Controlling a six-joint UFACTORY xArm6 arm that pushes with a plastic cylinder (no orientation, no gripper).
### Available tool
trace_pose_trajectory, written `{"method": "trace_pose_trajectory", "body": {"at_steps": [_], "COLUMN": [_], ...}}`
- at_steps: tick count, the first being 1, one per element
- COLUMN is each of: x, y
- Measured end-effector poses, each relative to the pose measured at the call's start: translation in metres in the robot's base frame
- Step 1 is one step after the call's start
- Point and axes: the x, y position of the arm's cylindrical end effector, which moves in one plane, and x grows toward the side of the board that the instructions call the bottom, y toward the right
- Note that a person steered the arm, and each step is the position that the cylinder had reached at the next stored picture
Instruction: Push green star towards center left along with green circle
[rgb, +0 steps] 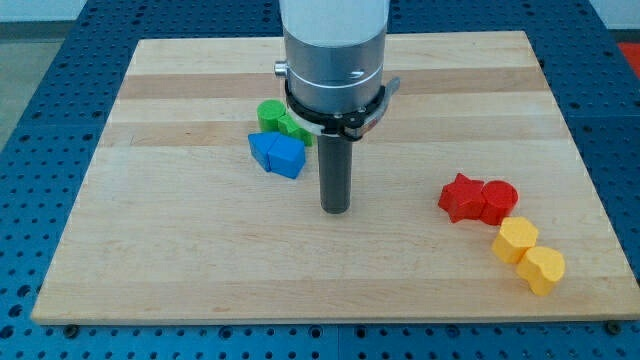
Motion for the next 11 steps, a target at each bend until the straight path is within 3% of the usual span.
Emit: {"method": "trace_pose_trajectory", "body": {"at_steps": [5,11], "x": [-0.120,-0.128], "y": [-0.003,-0.077]}}
